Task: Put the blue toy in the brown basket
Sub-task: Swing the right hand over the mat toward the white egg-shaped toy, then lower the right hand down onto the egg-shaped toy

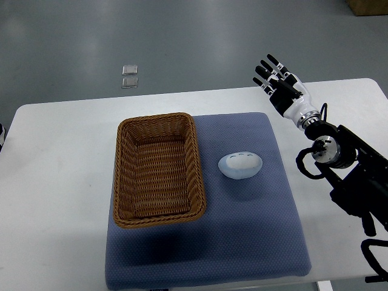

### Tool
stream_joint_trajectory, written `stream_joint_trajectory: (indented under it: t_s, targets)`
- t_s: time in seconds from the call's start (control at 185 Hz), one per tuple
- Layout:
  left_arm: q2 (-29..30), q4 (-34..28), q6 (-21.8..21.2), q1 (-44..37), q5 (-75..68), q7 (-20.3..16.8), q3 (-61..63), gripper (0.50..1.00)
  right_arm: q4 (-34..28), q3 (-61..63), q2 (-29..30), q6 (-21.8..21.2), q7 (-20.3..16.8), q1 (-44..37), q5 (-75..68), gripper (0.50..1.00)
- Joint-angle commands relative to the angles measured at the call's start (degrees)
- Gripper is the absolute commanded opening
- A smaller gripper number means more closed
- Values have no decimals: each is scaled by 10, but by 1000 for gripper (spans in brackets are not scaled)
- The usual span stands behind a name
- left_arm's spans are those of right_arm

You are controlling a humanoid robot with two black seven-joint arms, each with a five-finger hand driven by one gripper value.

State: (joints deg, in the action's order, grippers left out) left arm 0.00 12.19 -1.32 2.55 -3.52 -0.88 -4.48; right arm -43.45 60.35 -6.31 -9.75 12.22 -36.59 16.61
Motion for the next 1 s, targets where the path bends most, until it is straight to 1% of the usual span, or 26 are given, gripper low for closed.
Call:
stream_joint_trajectory:
  t_s: [0.0, 0.237, 0.308, 0.383, 0.432, 0.496, 0.561, 0.621, 0.631, 0.701, 0.739, 0.793, 0.863, 0.917, 0.993]
  targets:
    - [0, 0, 0, 0, 0, 0, 0, 1000, -3, -1, 0, 0, 0, 0, 0, 903]
    - [0, 1, 0, 0, 0, 0, 0, 1000, -6, -9, -5, -9, -1, -5, 7, 903]
    - [0, 1, 0, 0, 0, 0, 0, 1000, -18, -12, -11, -26, -2, -9, 14, 905]
    - [0, 2, 1, 0, 0, 0, 0, 1000, -35, -30, -36, -47, -3, -20, 47, 903]
    - [0, 2, 1, 0, 0, 0, 0, 1000, -50, -59, -63, -64, -4, -35, 90, 905]
    - [0, 2, 2, 0, -1, 0, 0, 1000, -64, -106, -95, -84, -15, -59, 154, 905]
    - [0, 2, 2, 0, -1, 1, 1, 1000, -83, -167, -135, -118, -33, -96, 221, 905]
    - [0, 2, 3, 1, -2, 1, 1, 1000, -101, -218, -167, -136, -42, -130, 252, 903]
    - [0, 2, 2, 1, -2, 1, 1, 1000, -106, -239, -179, -141, -45, -146, 260, 903]
    - [0, 2, 3, 2, -3, 1, 1, 1000, -120, -313, -208, -150, -56, -203, 276, 905]
    - [0, 2, 3, 4, -3, 1, 1, 1000, -126, -373, -222, -154, -69, -250, 282, 903]
    - [0, 2, 3, 8, -3, 2, 1, 1000, -134, -457, -234, -158, -94, -314, 290, 905]
    - [0, 2, 3, 8, -2, 2, 1, 1000, -164, -564, -240, -160, -127, -393, 294, 903]
    - [0, 2, 3, 8, -3, 2, 1, 1000, -185, -624, -239, -160, -138, -435, 294, 903]
    - [0, 2, 3, 8, -3, 4, 1, 1000, -212, -685, -231, -158, -143, -477, 295, 903]
